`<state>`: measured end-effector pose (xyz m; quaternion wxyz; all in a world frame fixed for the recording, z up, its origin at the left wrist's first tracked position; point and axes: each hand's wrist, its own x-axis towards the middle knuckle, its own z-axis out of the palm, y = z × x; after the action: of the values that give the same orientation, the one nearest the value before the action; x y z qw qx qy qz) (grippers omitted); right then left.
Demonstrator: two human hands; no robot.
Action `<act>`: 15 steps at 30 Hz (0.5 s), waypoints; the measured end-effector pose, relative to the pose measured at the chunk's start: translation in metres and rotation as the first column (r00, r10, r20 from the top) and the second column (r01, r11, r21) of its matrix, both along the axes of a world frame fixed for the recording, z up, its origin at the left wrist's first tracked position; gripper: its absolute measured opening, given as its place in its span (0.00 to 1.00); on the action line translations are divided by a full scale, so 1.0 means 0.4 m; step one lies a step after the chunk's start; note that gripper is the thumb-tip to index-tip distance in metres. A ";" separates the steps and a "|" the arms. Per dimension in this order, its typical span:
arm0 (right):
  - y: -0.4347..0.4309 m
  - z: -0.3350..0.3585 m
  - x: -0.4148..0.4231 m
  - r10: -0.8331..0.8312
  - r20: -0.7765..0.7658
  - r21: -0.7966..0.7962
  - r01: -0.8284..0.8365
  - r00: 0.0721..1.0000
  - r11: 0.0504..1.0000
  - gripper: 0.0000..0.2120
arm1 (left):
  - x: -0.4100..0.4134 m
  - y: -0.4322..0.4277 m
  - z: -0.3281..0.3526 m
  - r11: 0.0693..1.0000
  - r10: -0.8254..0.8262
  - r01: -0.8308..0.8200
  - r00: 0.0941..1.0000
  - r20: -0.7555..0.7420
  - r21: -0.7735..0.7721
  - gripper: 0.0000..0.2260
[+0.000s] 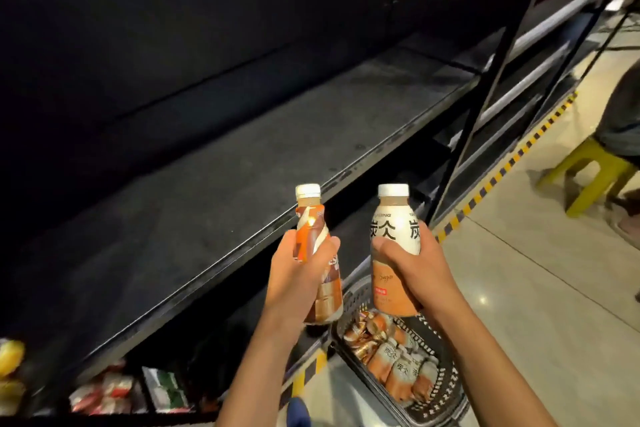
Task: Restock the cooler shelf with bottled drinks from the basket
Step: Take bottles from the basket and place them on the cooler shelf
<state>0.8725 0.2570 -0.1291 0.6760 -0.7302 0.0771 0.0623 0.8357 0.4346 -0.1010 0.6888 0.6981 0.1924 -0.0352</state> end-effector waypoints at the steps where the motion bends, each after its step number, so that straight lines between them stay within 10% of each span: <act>1: 0.041 0.021 -0.008 0.053 0.022 0.007 -0.053 0.998 0.999 0.14 | -0.029 0.032 0.024 0.998 0.052 -0.052 0.998 0.022 -0.023 0.12; 15: 0.619 0.305 -0.373 0.594 0.309 0.150 -0.655 0.742 0.740 0.21 | -0.624 0.488 0.269 0.803 0.544 -0.593 0.767 0.340 0.054 0.11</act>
<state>0.7235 0.5047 -0.0071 0.7051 -0.6242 -0.2654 0.2069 0.5862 0.6298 0.0066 0.6305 0.6556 0.2875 0.3000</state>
